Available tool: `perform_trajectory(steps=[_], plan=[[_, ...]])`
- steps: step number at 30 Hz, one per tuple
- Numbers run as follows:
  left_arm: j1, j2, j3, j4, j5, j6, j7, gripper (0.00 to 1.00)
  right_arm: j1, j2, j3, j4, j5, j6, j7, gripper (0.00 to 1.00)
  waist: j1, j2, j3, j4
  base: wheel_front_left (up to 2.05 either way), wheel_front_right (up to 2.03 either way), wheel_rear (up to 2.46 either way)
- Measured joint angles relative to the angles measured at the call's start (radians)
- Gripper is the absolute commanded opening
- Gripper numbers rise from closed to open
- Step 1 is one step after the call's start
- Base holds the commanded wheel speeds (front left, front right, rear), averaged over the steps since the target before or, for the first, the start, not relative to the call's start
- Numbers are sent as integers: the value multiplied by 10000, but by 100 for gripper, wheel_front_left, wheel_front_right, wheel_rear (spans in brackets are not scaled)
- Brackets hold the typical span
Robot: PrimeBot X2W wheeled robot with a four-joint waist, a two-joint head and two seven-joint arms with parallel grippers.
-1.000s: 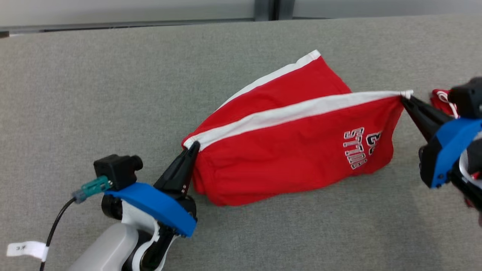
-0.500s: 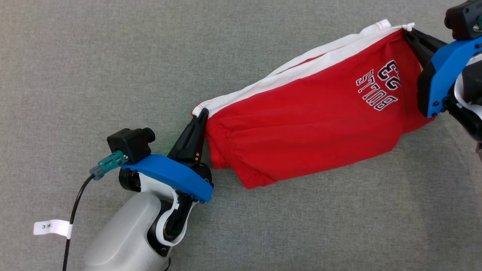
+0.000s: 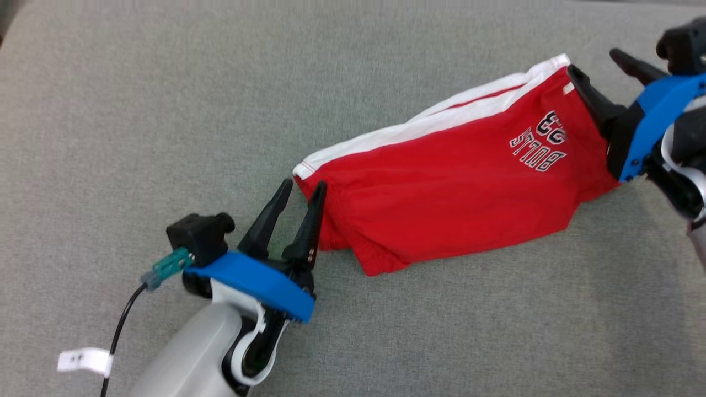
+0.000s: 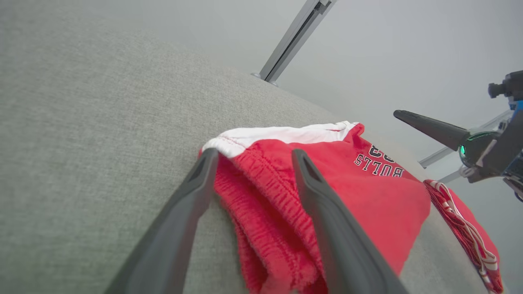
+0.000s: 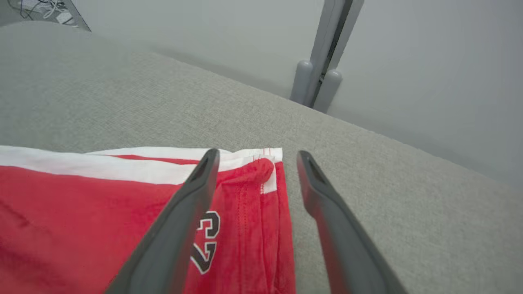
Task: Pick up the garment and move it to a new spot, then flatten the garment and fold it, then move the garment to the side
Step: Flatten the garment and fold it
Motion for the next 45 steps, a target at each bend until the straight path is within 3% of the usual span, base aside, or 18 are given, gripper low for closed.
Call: perform_trajectory(steps=[6, 10, 14, 19, 29, 30, 31, 37, 45], plan=[[760, 456, 357, -48, 974, 176, -380, 100, 1121, 221, -449, 176, 861, 0, -54, 100, -2, 0, -713, -88, 0, 0, 0], [890, 439, 1365, -416, 2742, 334, -422, 100, 1501, 362, -846, 497, 968, 0, -38, 100, -3, 0, -839, -61, 0, 0, 0], [1218, -113, 2360, -763, 4437, 247, -422, 100, 1592, 545, -1143, 936, 769, 0, -203, 100, -3, 0, -745, 134, 0, 0, 0], [1433, -637, 3336, -767, 5758, -100, -422, 100, 1532, 805, -1697, 1707, 378, 0, -257, 100, -2, 0, -546, 419, 0, 0, 0], [1696, -1333, 4742, -719, 6857, -704, -422, 100, 1053, 1337, -2790, 3014, -757, -2, -125, 100, -1, 0, -324, 876, 0, 0, 0], [1701, -1363, 4801, -713, 6915, -742, -422, 100, 1008, 1354, -2723, 3022, -892, -4, -19, 32, -1, 0, -325, 895, 0, 0, 0], [1719, -1407, 4859, -706, 6947, -771, -422, 100, 990, 1354, -2677, 2982, -943, -6, -10, 0, -1, 0, -331, 905, 0, 0, 0], [1937, -1622, 5139, -552, 7099, -892, -422, 100, 1337, 1475, -2706, 2623, -965, 0, -182, 0, 0, 0, -577, 832, 0, 0, 0], [2334, -1611, 5271, -499, 7216, -918, -422, 100, 2437, 1072, -3917, 1701, -1912, 0, -441, 0, 0, 0, -1255, 384, 0, 0, 0]])
